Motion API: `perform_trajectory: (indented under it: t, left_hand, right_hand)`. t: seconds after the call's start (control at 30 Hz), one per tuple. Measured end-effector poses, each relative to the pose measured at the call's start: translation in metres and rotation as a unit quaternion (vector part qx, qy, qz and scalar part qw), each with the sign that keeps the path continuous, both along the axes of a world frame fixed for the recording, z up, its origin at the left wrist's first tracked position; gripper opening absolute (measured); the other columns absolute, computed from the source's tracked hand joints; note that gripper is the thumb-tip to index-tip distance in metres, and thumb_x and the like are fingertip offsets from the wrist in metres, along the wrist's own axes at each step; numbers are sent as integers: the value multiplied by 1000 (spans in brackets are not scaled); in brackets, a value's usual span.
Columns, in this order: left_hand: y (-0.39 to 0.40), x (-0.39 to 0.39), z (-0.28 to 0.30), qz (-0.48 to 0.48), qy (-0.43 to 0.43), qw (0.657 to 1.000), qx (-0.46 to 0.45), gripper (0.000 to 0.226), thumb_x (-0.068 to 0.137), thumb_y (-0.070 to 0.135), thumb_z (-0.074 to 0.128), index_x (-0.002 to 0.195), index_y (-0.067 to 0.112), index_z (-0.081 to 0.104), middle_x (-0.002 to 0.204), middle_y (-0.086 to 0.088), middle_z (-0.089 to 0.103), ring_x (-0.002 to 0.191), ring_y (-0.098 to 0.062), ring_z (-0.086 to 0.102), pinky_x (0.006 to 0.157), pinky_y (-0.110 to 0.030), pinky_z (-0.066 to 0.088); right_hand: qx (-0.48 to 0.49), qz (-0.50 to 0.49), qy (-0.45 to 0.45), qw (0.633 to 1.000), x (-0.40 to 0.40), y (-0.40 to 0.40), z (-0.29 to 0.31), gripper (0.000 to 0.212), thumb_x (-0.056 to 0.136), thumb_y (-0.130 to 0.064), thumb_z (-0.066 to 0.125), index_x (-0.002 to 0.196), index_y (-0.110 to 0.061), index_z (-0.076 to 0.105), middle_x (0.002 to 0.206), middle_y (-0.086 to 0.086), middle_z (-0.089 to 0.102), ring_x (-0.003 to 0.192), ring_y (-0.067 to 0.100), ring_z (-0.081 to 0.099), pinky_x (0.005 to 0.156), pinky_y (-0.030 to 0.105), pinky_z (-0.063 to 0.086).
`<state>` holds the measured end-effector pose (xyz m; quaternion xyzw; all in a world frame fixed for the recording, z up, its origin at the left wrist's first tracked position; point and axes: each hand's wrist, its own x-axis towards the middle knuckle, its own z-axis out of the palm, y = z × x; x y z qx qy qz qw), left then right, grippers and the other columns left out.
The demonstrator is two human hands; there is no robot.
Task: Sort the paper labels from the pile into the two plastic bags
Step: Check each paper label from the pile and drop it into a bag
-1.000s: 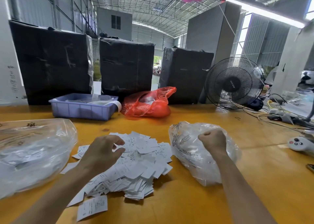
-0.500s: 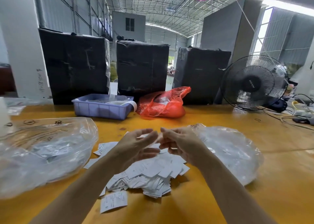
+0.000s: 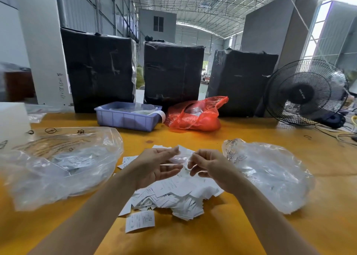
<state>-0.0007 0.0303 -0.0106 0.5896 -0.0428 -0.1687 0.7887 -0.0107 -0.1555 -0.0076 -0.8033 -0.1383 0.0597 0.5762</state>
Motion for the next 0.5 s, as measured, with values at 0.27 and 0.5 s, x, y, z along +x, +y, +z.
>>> perform_trajectory:
  t: [0.27, 0.5]
  left_hand:
    - [-7, -5, -5, 22, -62, 990, 126, 38, 72, -10, 73, 107, 5, 64, 76, -8, 69, 57, -12, 61, 56, -21, 50]
    - [-8, -3, -12, 73, -130, 971, 187, 34, 71, -7, 76, 99, 8, 63, 65, 0, 70, 64, -11, 66, 64, -24, 50]
  right_hand:
    - [9, 21, 17, 1000, 2, 3, -6, 33, 100, -31, 42, 78, -13, 58, 75, 2, 67, 67, 14, 63, 71, 32, 40]
    - [41, 12, 45, 998, 5, 5, -12, 38, 71, -44, 73, 93, -12, 70, 78, -2, 70, 71, 9, 66, 70, 25, 46]
